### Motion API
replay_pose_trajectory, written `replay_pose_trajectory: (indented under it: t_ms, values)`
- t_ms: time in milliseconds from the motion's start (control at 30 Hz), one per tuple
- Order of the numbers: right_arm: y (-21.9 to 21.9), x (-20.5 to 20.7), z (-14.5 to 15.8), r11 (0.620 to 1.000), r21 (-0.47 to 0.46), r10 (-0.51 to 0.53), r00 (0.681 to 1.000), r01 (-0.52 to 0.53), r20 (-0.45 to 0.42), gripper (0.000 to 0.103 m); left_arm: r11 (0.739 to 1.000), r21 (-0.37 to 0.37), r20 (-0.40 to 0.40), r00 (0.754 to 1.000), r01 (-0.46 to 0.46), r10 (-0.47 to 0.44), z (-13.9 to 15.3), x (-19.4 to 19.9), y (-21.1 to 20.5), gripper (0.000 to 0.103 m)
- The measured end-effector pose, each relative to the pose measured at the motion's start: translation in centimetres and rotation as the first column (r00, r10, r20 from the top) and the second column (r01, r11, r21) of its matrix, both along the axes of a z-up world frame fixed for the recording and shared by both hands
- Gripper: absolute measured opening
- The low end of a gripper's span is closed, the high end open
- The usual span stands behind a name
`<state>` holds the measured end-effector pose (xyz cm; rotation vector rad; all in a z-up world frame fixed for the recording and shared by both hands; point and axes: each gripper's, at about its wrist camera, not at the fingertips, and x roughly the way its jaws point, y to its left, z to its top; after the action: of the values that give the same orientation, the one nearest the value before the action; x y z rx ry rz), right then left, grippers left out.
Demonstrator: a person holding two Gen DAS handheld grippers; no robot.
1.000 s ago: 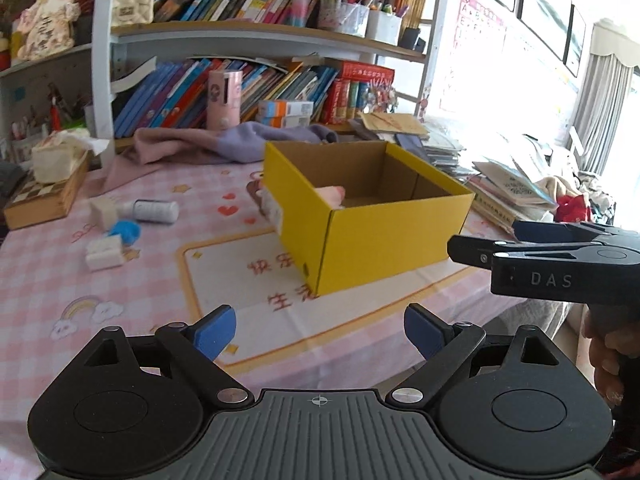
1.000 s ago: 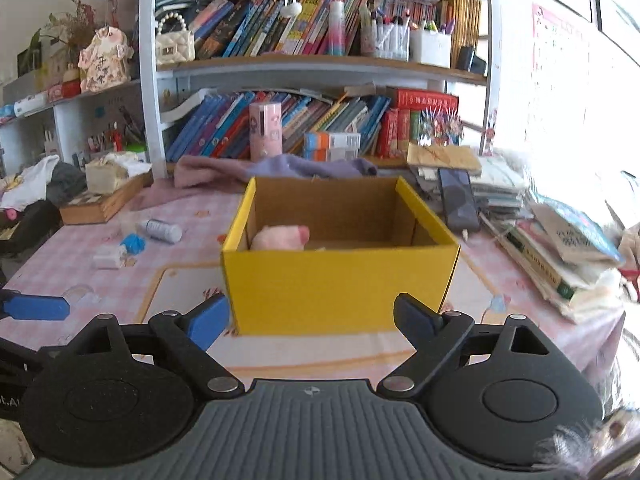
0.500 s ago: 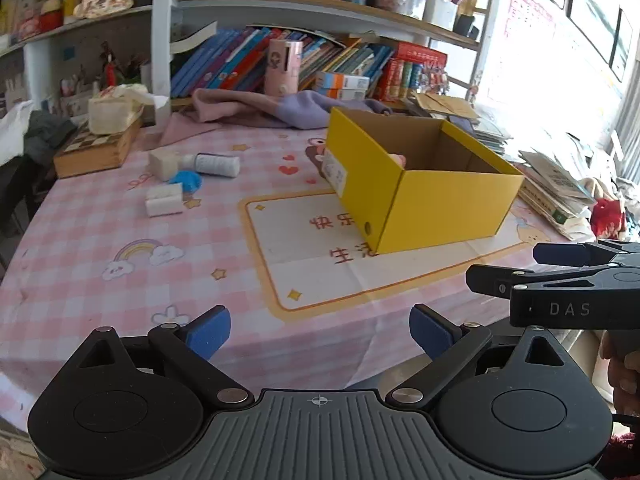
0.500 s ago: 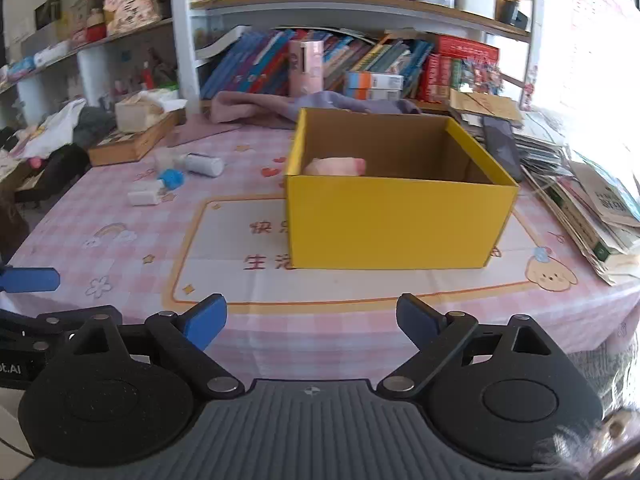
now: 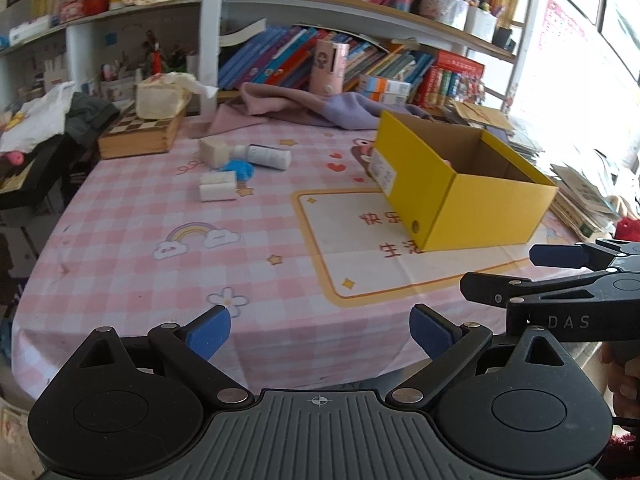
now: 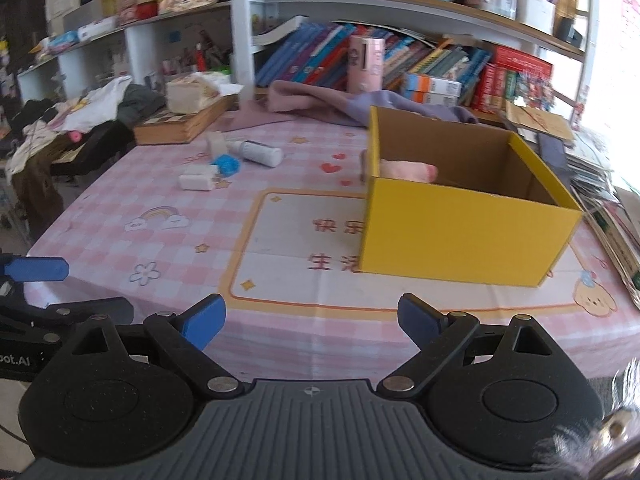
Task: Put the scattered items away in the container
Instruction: 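Withdraw both tools from the box toward the remaining items on the table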
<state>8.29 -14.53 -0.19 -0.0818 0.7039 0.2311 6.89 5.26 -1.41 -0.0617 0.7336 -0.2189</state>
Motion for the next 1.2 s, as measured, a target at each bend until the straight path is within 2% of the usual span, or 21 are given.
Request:
replay_pose_trajectory:
  t_ms: [333,567,833,1200]
  values:
    - [2.0,2.0,-0.2,0.997,0.001,0.074,0.997,-0.074,-0.01,0.094,0.999,0.005,-0.019,0.999,-0.046,0.046,-0.5,0.7,1.3,0.098]
    - [4.2,5.0,-1.0,0.987,0.007,0.162,0.987,-0.162,-0.021,0.094,0.992,0.023,-0.036,0.991,-0.126,0.127,-1.0,2.6,3.1,0.098]
    - [5.7,10.3,-1.3,0.977,0.016,0.212,0.977,-0.212,-0.032,0.093,0.985,0.051,-0.046,0.985,-0.167,0.169,-1.1,7.0,3.8,0.098]
    - [6.1,17.8,-1.6,0.982,0.027,0.186,0.982,-0.186,-0.031,0.091,0.982,0.074,-0.059,0.982,-0.174,0.179,-1.7,13.6,4.1,0.098]
